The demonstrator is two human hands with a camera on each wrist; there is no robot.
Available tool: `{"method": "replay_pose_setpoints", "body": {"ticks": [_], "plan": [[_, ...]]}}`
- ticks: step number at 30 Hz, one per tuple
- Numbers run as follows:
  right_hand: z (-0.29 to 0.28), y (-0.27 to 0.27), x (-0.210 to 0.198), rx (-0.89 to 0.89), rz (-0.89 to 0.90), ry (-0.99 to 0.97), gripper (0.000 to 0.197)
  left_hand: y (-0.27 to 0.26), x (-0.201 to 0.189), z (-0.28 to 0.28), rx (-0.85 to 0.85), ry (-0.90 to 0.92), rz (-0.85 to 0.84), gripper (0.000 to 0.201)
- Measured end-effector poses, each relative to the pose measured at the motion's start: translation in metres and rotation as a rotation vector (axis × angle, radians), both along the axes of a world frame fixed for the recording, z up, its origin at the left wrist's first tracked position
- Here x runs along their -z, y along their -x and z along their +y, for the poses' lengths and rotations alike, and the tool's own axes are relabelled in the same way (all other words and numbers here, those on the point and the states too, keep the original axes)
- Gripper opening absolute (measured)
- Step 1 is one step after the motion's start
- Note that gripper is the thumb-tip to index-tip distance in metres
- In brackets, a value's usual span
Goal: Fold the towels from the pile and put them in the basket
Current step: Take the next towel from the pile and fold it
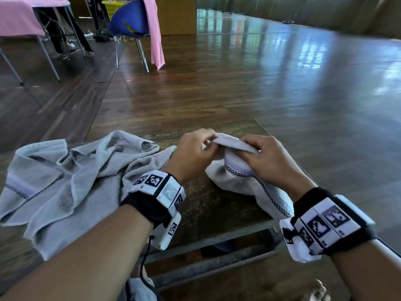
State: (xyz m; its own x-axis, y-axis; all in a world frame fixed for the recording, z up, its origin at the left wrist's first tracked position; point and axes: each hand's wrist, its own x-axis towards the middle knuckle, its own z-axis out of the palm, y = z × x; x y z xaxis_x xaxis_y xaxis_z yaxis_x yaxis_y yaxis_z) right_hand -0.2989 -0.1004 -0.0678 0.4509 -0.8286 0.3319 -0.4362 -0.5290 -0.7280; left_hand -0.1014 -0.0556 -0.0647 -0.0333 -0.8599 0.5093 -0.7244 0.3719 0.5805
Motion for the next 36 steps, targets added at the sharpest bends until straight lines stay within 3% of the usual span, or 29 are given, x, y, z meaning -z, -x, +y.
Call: {"method": "replay_pose_setpoints", "body": {"ticks": [5,8,12,17,21,23,24,27,29,32,36], "plan": [[0.0,0.021,-0.001,0.081,0.237,0.021,0.025,-0.022,-0.009,0.003,-0.311,0.091,0.242,0.017],[-0.005,0.035,0.0,0.157,0.228,0.033,0.016,-0.038,-0.009,0.004,-0.448,0.093,0.314,0.021],[-0.013,0.046,-0.001,0.313,-0.022,0.014,0.023,-0.046,-0.004,0.009,-0.41,0.036,0.279,0.01],[-0.009,0.046,-0.009,0.258,-0.486,-0.262,0.023,-0.055,-0.001,0.008,-0.409,0.046,0.193,0.018],[-0.01,0.05,-0.01,0.186,-0.666,-0.387,0.024,-0.053,-0.002,0.006,-0.324,-0.038,0.404,0.027],[-0.013,0.052,-0.007,0.237,-0.528,-0.405,0.021,-0.05,-0.002,0.004,-0.281,-0.211,0.439,0.031],[-0.014,0.054,-0.005,0.233,-0.416,-0.418,0.019,-0.05,0.0,0.003,-0.262,-0.342,0.357,0.031],[-0.011,0.059,0.0,0.066,0.018,-0.546,0.021,-0.052,0.01,0.005,-0.079,-0.804,-0.077,0.045],[-0.011,0.057,0.005,0.022,0.333,-0.49,0.027,-0.051,0.016,0.008,0.005,-0.966,-0.28,0.045],[-0.016,0.044,0.014,0.105,0.521,-0.292,0.028,-0.05,0.024,0.004,-0.028,-0.853,-0.257,0.029],[-0.022,0.025,0.022,0.197,0.428,-0.192,0.007,-0.049,0.028,-0.005,-0.018,-0.616,-0.162,0.04]]}}
